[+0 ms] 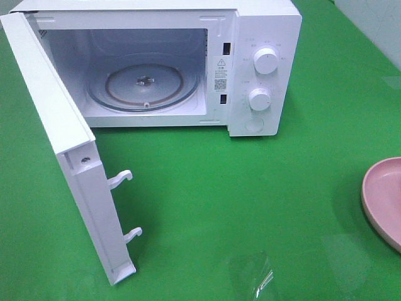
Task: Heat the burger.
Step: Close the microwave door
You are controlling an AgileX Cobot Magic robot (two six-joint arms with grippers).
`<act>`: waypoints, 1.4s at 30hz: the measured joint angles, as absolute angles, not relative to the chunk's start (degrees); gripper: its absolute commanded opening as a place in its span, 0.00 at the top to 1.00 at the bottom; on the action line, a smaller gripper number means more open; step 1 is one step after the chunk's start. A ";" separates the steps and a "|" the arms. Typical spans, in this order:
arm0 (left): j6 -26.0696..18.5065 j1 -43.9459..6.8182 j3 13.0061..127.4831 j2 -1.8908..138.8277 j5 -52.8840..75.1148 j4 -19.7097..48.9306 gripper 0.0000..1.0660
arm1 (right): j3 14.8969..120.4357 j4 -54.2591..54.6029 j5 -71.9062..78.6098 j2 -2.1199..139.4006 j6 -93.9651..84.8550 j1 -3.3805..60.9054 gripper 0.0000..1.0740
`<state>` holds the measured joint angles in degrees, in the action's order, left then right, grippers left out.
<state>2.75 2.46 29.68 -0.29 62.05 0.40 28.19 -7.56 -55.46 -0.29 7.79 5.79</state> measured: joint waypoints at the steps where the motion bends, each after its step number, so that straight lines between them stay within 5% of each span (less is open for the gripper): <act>1: 2.75 2.46 29.68 -0.29 62.05 0.40 0.08 | 28.19 -7.56 -55.46 -0.29 7.79 5.79 0.30; 14: 2.75 2.46 31.00 -0.29 58.61 2.23 0.15 | 28.19 -7.56 -55.46 -0.29 7.79 5.79 0.30; 17: 2.75 2.46 31.28 0.06 53.57 2.35 0.36 | 28.19 -7.56 -55.46 -0.29 7.79 5.79 0.30; 18: 2.75 2.46 31.28 0.06 53.57 2.35 0.36 | 28.19 -7.56 -55.46 -0.29 7.79 5.79 0.30; 19: 2.75 2.46 31.28 1.03 51.45 2.35 0.51 | 28.19 -7.56 -55.46 -0.29 7.79 5.79 0.30; 22: 2.75 2.46 31.28 1.66 50.59 2.35 0.58 | 28.19 -7.56 -55.46 -0.29 7.79 5.79 0.30; 23: 2.75 2.46 31.28 3.32 48.47 2.35 0.72 | 28.19 -7.56 -55.46 -0.29 7.79 5.79 0.30; 26: 2.75 2.46 31.17 5.27 45.84 2.35 0.82 | 28.19 -7.56 -55.46 -0.29 7.79 5.79 0.30; 27: 2.75 2.46 30.14 9.17 40.28 2.35 1.00 | 28.19 -7.56 -55.46 -0.29 7.79 5.79 0.30; 42: 2.75 2.46 21.20 32.89 -3.84 2.35 1.00 | 28.19 -7.56 -55.46 -0.29 7.79 5.79 0.30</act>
<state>2.75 2.46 21.20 32.89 -3.84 2.35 28.19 -7.56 -55.46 -0.29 7.79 5.79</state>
